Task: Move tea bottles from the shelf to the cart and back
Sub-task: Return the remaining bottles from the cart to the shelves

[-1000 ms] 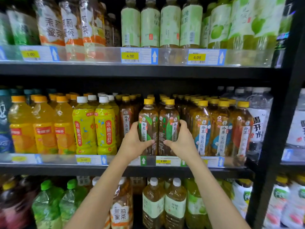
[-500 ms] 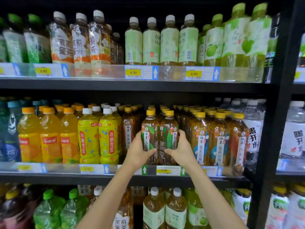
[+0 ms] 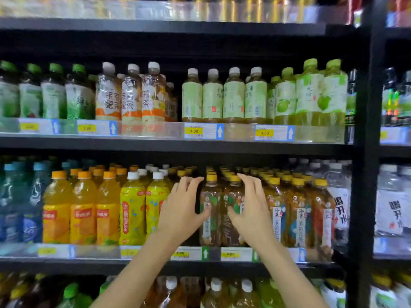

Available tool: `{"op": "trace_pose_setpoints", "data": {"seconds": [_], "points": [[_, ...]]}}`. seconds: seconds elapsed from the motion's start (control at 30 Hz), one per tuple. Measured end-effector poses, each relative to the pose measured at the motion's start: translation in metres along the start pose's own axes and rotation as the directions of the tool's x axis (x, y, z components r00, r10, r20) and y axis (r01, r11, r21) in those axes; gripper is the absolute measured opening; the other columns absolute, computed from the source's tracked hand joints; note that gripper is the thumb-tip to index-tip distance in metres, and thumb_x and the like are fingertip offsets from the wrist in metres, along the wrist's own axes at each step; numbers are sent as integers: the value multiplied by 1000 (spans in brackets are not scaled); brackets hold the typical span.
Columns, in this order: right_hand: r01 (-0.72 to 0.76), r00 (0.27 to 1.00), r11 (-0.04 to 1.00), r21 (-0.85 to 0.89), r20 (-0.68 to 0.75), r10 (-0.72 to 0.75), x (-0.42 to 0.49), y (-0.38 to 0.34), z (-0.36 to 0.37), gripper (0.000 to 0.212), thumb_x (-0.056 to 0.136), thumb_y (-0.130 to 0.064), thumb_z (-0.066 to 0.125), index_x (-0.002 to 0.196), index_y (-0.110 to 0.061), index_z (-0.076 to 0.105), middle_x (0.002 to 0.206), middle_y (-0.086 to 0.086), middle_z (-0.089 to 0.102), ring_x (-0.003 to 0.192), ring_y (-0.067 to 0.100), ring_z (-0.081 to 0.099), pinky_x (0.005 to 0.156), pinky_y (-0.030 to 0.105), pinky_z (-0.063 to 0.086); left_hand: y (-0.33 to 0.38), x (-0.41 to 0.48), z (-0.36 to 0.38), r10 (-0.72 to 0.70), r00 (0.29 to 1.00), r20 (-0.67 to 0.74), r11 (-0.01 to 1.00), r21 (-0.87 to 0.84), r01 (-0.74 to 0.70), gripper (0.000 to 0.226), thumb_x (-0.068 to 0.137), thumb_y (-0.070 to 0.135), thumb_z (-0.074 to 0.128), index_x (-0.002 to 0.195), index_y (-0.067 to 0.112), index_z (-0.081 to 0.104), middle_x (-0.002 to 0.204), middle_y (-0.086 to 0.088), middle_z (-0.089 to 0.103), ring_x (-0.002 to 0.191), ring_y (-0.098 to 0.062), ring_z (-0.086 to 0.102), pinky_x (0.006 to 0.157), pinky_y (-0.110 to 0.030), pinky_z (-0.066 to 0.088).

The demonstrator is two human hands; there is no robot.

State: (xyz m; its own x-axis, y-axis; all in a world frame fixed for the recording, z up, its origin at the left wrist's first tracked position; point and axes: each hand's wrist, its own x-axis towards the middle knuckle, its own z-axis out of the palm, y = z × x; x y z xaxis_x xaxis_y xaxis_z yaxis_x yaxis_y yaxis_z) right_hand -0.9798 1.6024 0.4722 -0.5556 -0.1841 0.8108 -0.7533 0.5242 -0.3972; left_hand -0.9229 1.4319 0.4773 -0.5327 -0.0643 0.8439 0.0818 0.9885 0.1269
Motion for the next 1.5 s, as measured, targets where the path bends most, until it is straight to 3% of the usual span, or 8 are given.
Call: {"op": "trace_pose_setpoints", "data": {"seconds": [0.07,0.17,0.6,0.87,1.03,1.33,1.5], "points": [[86,996,995,-49,-1,-87,9,-19,-10,78,83,-15,75,148,-27,33,147,-10,27,135,9,36,102,21,43,-5,9,-17,53,999,-1,998,47,-53,69,87,53,65,147,28,40,134,7,46,123,-12,48,90,-26,49],[158,987,982,-107,11,-157,23,-47,-24,78,81,-16,75,147,-25,35,144,-7,30,134,13,35,107,34,44,-9,23,-45,102,995,-12,990,99,-100,66,86,52,65,143,27,45,129,6,48,117,-14,50,82,-28,48],[179,983,924,-339,104,-152,88,-98,-68,73,86,-31,70,148,-20,33,141,1,35,133,24,36,105,39,41,7,98,-119,272,962,-31,947,183,-262,56,94,47,56,142,23,43,131,0,49,118,-22,50,87,-36,50],[180,984,934,-310,51,-173,154,-94,-78,72,91,-26,65,151,-14,29,145,6,37,133,24,38,104,39,42,6,166,-122,201,979,16,956,215,-200,59,94,40,58,146,20,39,134,-5,49,119,-24,51,93,-41,51],[242,970,928,-283,44,-239,197,-91,-74,71,89,-26,67,150,-16,31,147,4,36,137,23,35,108,41,39,-1,209,-112,65,994,86,951,295,-88,67,92,42,61,147,15,33,137,-10,43,118,-32,54,87,-43,48],[374,922,827,-421,67,-382,269,-84,-65,62,85,-25,66,141,-15,41,135,10,47,128,30,41,103,42,37,-11,270,-92,-45,998,-44,966,252,55,76,89,39,68,145,6,29,138,-19,38,119,-42,52,92,-45,45],[417,899,749,-514,110,-424,294,-91,-56,68,86,-29,64,148,-20,36,134,11,53,127,31,43,107,42,31,-17,292,-80,-74,995,-60,968,236,87,87,87,56,66,150,11,27,141,-17,45,123,-39,52,92,-48,47]]}}
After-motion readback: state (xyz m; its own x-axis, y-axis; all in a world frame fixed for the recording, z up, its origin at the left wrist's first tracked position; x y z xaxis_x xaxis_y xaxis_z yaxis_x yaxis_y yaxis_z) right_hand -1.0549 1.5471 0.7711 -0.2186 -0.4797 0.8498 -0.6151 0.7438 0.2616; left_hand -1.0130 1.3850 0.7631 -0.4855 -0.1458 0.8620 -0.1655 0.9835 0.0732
